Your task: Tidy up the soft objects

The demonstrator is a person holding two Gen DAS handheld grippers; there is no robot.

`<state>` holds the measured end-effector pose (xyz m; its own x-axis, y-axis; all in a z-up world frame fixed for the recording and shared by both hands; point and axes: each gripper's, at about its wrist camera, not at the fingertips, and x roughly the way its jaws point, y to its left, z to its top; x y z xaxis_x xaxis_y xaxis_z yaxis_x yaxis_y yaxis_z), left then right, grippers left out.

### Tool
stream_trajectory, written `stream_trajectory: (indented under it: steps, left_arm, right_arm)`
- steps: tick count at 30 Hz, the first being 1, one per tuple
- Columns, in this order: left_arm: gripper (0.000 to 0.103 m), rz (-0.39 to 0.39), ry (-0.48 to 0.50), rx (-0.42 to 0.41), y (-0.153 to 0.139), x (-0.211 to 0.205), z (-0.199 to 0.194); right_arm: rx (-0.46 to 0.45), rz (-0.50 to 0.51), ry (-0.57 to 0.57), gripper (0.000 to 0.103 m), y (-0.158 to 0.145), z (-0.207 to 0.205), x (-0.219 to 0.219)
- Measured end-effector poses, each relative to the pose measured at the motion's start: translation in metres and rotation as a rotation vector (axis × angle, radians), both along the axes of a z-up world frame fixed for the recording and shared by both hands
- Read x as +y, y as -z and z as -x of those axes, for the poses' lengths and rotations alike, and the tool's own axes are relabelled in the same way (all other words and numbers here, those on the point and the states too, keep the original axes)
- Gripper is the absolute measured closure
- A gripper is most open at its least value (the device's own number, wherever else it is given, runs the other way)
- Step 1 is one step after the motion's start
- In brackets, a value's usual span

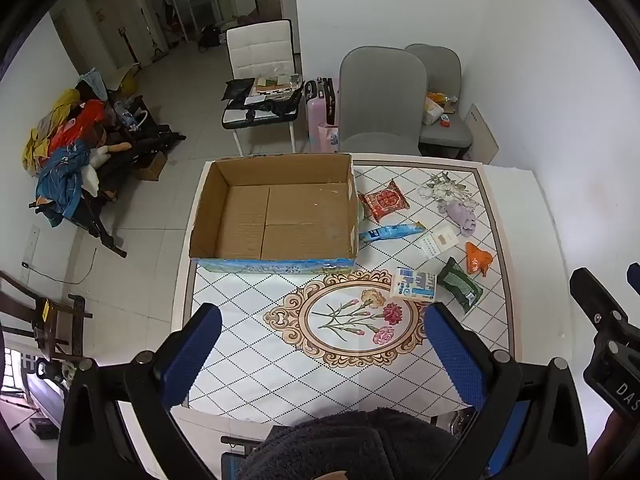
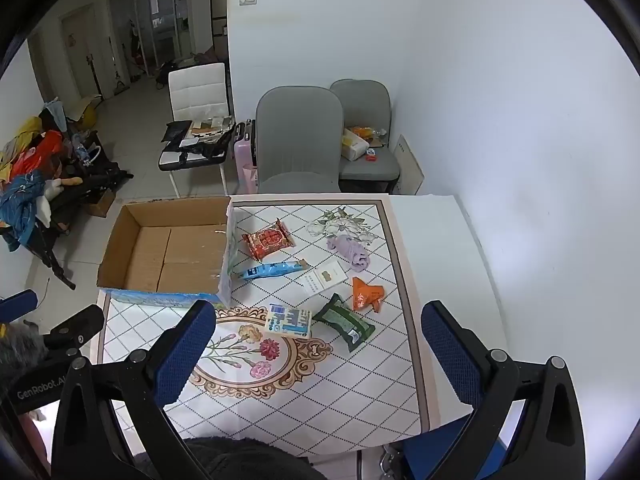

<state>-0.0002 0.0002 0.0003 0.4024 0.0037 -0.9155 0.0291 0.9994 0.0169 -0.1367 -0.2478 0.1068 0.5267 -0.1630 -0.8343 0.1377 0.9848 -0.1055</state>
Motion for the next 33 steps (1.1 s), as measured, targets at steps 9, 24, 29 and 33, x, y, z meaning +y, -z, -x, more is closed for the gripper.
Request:
stream_trajectory:
  steps: [9, 24, 29, 33]
  left_arm:
    - [0.000, 0.003, 0.001, -0.001, -0.005, 0.000, 0.000]
    - [0.000, -0.002, 0.027, -0.012, -0.010, -0.003, 0.004]
    - [0.000, -0.002, 0.034, -0.014, -0.012, -0.006, 0.007]
    - [0.000, 0.002, 0.037, -0.012, -0.011, -0.008, 0.011]
  right_arm:
    - [0.001, -0.001, 0.006, 0.000, 0.001, -0.001, -0.001]
    - [-0.006, -0.023, 0.038, 0.000, 0.004, 0.007, -0.005]
    - [-0.012, -0.023, 0.045, 0.000, 0.003, 0.012, -0.007]
    - [-0.013, -0.021, 0.051, 0.000, 0.003, 0.015, -0.009]
